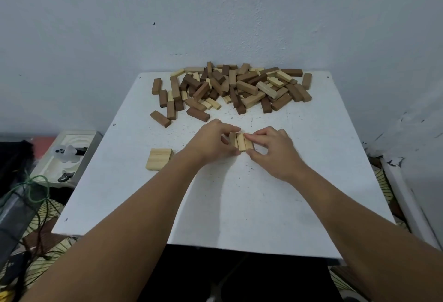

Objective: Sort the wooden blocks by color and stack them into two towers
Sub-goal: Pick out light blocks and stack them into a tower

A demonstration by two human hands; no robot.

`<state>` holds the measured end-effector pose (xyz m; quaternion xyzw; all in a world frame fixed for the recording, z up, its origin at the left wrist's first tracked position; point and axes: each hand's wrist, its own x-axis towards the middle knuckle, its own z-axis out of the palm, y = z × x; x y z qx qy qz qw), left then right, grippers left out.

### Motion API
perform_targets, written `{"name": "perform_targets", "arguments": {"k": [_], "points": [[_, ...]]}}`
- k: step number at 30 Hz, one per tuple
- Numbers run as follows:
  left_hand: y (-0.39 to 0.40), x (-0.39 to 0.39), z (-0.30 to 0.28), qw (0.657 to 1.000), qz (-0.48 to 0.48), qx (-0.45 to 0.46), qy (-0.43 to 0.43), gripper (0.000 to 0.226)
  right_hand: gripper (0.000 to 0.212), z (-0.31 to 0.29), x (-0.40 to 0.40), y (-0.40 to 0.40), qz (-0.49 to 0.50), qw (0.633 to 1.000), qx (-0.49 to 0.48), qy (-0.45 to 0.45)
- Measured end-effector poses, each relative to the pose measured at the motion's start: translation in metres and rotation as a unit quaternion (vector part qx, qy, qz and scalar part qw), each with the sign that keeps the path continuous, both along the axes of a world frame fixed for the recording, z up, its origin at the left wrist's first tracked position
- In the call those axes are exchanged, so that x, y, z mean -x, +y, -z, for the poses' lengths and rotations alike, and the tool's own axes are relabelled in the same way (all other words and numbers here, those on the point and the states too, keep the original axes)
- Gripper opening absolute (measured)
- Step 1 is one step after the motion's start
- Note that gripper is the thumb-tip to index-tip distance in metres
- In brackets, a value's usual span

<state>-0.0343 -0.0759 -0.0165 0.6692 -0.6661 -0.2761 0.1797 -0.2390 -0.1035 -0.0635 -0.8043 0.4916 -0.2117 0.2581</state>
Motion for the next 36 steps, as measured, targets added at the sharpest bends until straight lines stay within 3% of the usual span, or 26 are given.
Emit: {"name": "perform_targets", "arguments": {"k": [5, 12, 17, 36], "points": [[0.034, 0.003, -0.001, 0.999, -0.010, -0.026, 0.037, 0.080, 0.046, 0.000, 0.012, 0.036, -0.009, 1.000, 0.002, -0.004], [0.062, 0.007, 0.008, 0.999, -0.012, -0.018, 0.033, 0.066, 0.064, -0.008, 0.020, 0.060, -0.025, 0.998, -0.048, -0.013], [0.071, 0.006, 0.015, 0.994, -0.049, -0.019, 0.099, 0.060, 0.061, -0.015, 0.021, 0.052, -0.022, 0.993, -0.109, -0.032], [0.063, 0.002, 0.006, 0.996, -0.012, -0.049, 0.070, 0.055, 0.056, -0.018, 0.018, 0.054, -0.017, 0.996, -0.082, -0.001]]}}
